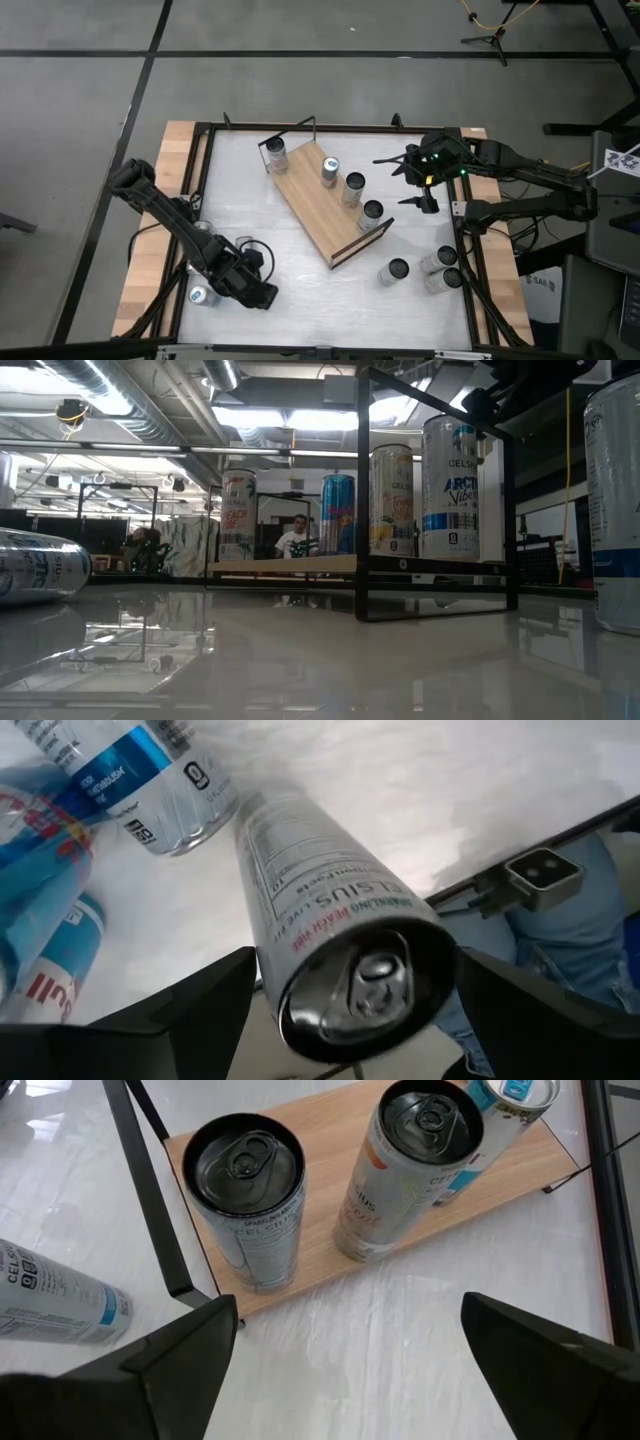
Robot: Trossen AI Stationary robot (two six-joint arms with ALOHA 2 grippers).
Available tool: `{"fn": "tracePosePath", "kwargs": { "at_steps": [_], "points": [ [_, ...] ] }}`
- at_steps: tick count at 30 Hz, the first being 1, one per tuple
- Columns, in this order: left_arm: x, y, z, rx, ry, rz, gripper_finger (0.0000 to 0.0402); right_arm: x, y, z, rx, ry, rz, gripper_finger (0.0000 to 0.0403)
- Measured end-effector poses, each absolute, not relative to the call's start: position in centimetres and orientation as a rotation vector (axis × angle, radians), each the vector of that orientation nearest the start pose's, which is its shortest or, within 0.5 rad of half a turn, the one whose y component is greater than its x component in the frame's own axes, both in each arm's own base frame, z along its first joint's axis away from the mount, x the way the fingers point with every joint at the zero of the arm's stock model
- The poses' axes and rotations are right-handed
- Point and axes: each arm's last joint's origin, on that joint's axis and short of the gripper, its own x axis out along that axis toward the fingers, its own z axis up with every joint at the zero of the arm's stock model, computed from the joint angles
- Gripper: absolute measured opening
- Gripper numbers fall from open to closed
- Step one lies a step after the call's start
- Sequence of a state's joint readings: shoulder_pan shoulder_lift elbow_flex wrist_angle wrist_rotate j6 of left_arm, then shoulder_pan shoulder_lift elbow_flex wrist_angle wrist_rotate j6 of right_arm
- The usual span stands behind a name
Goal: Place canned beverage on shelf
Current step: Put the right white-pink soda can on the shelf and align with the other white-pink soda can
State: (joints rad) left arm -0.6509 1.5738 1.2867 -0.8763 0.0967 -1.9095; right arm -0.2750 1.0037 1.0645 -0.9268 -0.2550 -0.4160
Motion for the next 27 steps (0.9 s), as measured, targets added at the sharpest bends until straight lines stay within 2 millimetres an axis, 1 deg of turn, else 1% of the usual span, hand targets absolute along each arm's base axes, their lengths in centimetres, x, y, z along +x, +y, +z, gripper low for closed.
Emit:
{"fn": "tracePosePath", "kwargs": {
  "at_steps": [12,27],
  "points": [
    [25.3,-19.8,24.9,-1.222,1.330,0.621,0.0331,17.5,-4.2,32.7,-0.158,0.839,0.158,0.0379],
    [25.3,-19.8,24.8,-1.214,1.323,0.629,0.0331,17.5,-4.2,32.7,-0.159,0.838,0.158,0.0379]
  ]
}}
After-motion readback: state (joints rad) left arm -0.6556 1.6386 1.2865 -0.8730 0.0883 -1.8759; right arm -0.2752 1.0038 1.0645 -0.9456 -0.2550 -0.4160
